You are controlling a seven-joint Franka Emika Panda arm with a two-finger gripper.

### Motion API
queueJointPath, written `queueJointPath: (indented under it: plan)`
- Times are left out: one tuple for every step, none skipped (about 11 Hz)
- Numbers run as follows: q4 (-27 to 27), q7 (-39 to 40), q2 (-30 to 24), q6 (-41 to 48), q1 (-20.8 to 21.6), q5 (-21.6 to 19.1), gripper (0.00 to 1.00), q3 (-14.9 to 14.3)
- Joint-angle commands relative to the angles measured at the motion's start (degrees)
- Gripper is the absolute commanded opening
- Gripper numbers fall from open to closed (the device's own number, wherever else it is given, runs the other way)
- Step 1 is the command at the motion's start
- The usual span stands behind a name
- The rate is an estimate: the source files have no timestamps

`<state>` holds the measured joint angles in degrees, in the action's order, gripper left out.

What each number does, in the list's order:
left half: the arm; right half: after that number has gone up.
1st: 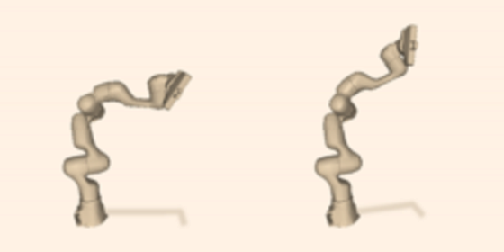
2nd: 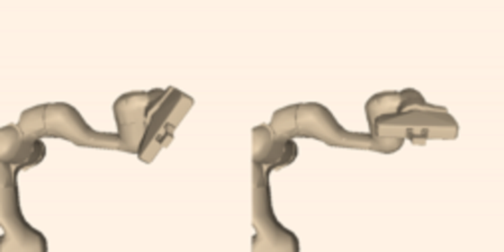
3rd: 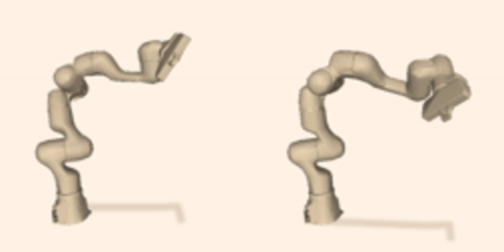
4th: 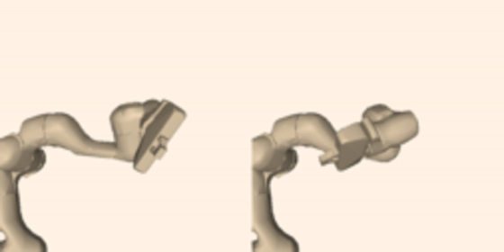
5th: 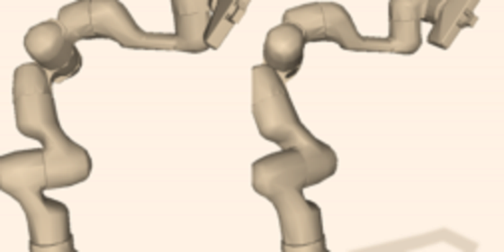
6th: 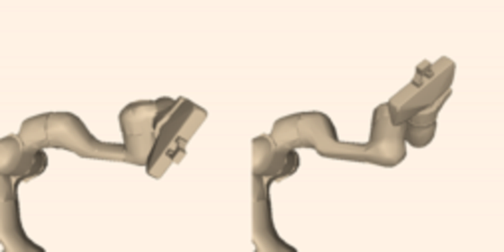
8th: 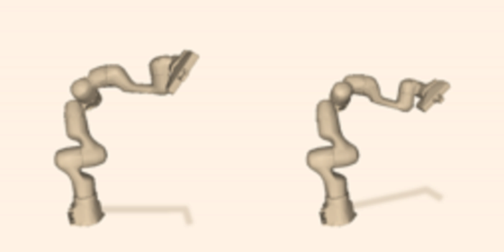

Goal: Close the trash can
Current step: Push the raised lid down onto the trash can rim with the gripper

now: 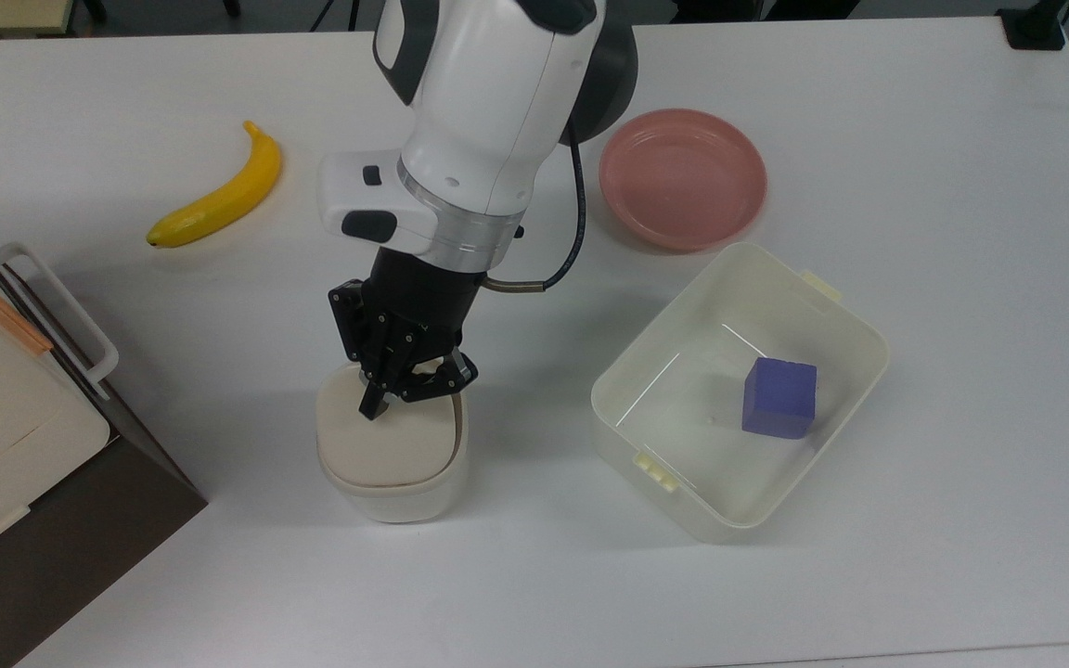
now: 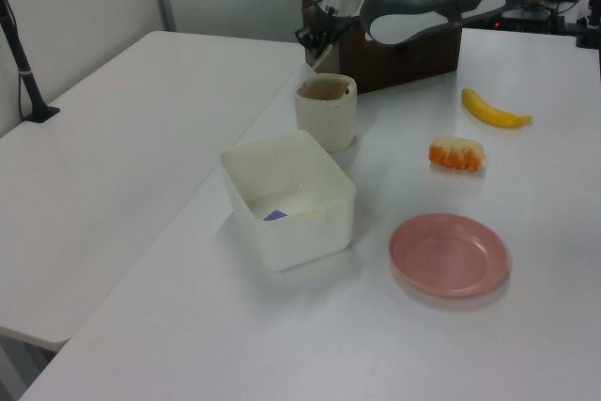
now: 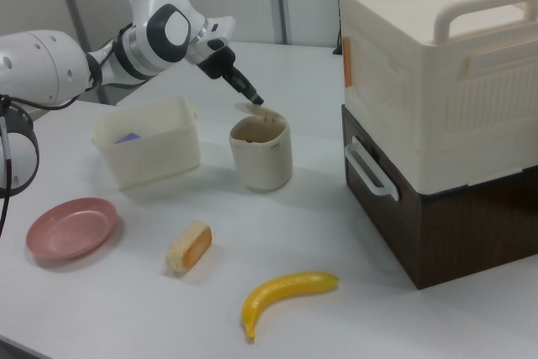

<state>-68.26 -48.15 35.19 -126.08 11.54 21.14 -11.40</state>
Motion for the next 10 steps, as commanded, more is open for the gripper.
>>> queueJointPath:
  plan:
    - [-2.3, 10.5, -2.4, 8.4, 1.0, -2.5, 0.00, 0.7]
    - [-2.8, 11.7, -2.5, 9.0, 1.1, -2.6, 0.00, 0.8]
    - [-2.9, 11.8, -2.5, 9.0, 1.0, -2.6, 0.00, 0.8]
    - [-3.4, 12.2, -2.5, 9.0, 1.0, -2.5, 0.00, 0.8]
    - [-4.1, 13.2, -2.5, 9.0, 1.0, -2.5, 0.00, 0.7]
    - [-4.2, 14.0, -2.5, 9.1, 0.9, -2.5, 0.00, 0.7]
    - [-5.1, 14.5, -2.5, 9.1, 0.9, -2.4, 0.00, 0.6]
    - [-6.2, 15.9, -2.5, 9.1, 0.9, -2.3, 0.00, 0.4]
    - [-7.2, 16.8, -2.4, 9.4, 0.9, -2.1, 0.00, 0.3]
    - [-8.2, 17.0, -2.3, 9.8, 0.9, -1.8, 0.00, 0.2]
